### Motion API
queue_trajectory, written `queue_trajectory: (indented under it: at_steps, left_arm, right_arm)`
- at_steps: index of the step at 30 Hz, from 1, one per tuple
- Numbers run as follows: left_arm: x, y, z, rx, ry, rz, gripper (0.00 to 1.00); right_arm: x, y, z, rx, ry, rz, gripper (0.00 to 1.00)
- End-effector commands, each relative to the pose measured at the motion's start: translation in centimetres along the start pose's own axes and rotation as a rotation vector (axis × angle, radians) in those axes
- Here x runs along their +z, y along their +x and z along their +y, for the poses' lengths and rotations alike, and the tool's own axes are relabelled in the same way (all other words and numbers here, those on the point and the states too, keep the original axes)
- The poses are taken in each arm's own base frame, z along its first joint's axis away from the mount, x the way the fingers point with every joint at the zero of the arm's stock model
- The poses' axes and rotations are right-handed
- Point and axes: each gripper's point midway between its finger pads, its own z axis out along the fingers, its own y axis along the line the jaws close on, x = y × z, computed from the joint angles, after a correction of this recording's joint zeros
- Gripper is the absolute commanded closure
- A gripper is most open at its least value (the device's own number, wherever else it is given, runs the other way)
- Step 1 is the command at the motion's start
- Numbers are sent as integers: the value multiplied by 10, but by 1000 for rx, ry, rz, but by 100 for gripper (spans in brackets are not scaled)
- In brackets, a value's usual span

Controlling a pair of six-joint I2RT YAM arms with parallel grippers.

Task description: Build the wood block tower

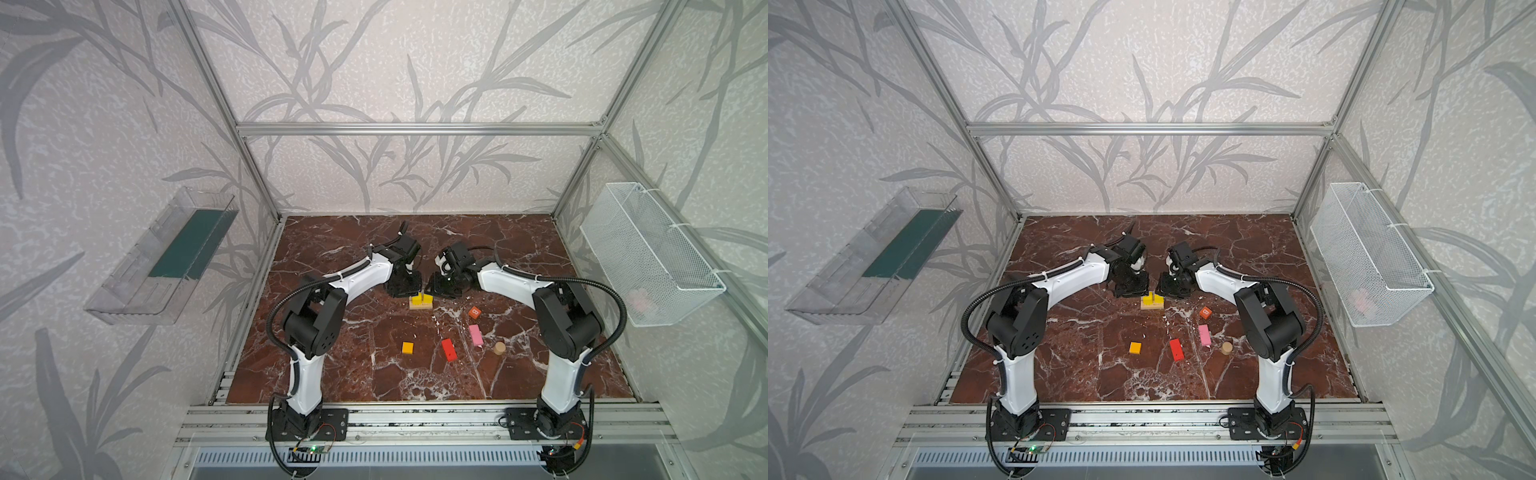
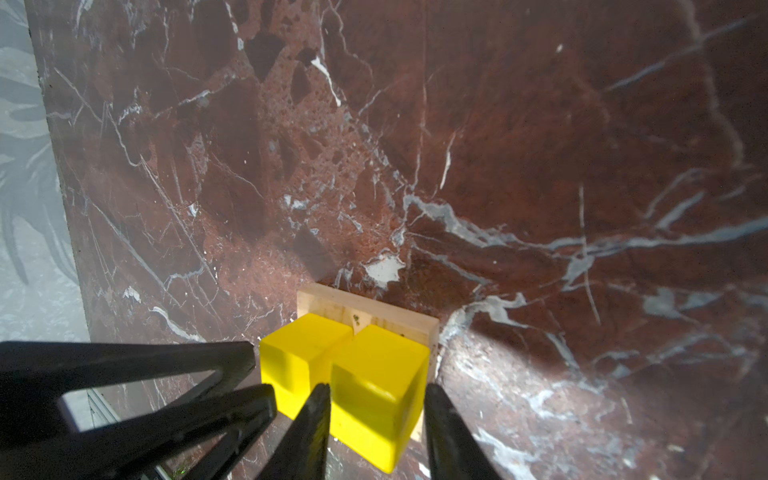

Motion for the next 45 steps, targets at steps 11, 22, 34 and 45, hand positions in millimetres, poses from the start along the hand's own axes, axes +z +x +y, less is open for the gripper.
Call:
queue_trajectory:
  at_steps: [11,22,34,45]
  left_arm:
    - [1,-4,-7,2,12,4,75]
    - [4,-4,-6,1,9,10,76]
    - [4,-7,-6,3,3,0,76]
    - [2,-7,-6,1,-3,2,76]
  right_arm:
    - [5,-3,6,3,-36,10,66]
    - [7,1,7,10,-45,20,67]
    - [8,3,6,10,-44,31,70]
    - [7,4,5,13,-31,28,68]
